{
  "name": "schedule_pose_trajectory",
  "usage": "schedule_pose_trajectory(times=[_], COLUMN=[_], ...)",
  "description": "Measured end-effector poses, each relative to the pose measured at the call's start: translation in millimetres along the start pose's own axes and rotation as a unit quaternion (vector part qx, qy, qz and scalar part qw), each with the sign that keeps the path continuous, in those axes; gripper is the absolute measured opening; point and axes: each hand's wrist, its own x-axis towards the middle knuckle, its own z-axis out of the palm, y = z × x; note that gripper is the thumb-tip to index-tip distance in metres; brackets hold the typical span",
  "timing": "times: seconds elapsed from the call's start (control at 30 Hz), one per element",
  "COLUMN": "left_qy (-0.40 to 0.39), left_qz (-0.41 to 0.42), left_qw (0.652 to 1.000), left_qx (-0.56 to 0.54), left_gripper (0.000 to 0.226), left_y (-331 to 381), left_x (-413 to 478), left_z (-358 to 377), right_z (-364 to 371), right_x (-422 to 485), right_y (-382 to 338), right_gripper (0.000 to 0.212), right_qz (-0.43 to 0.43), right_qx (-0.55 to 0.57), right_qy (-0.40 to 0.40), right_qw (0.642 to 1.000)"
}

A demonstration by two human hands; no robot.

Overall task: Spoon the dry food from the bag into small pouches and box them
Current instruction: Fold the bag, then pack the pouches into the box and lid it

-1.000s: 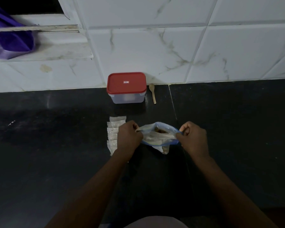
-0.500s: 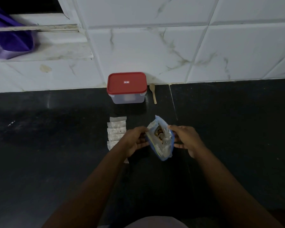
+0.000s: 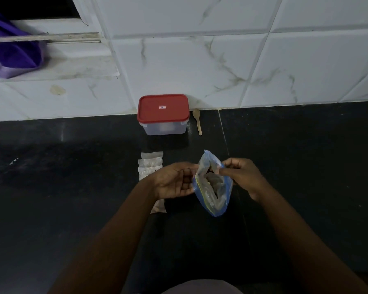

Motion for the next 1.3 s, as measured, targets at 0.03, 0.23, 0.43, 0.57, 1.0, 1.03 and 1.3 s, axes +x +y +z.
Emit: schedule_pose_trajectory(times=[0.03, 0.23, 0.43, 0.57, 1.0, 1.03, 1.3], left_qy=[0.003, 0.237, 0.431, 0.370, 0.229, 0.255, 0.317], left_qz=[0.002, 0.135, 0.362, 0.389, 0.317, 0.327, 0.432], left_qw=[1.000, 0.952, 0.741, 0.747, 0.834, 0.812, 0.708], left_qx=[0.008, 0.135, 0.365, 0.392, 0.388, 0.410, 0.459], left_gripper=[0.038, 0.020, 0.018, 0.010, 0.038, 0.037, 0.024], left_y=[-0.2, -3.9, -15.1, -17.3, -4.9, -5.2, -6.6], left_x=[-0.4, 6.8, 18.9, 20.8, 2.3, 2.0, 6.3], left_z=[0.6, 3.7, 9.1, 14.4, 10.2, 10.2, 16.3], right_z=[-0.1, -4.3, 4.1, 4.1, -1.3, -1.9, 0.3], right_x=[1.4, 6.4, 3.6, 2.4, 14.7, 13.2, 2.3], right_y=[1.1, 8.2, 8.5, 3.3, -10.2, -9.5, -15.5], right_gripper=[0.011, 0.014, 0.014, 0.025, 0.014, 0.011, 0.017], right_qz=[-0.019, -0.040, -0.054, -0.065, -0.079, -0.101, -0.194], right_qx=[-0.041, -0.160, -0.172, -0.144, -0.185, -0.198, -0.165], right_qy=[0.025, 0.144, 0.147, 0.079, 0.080, 0.118, 0.181], right_qw=[0.999, 0.976, 0.973, 0.984, 0.976, 0.968, 0.950])
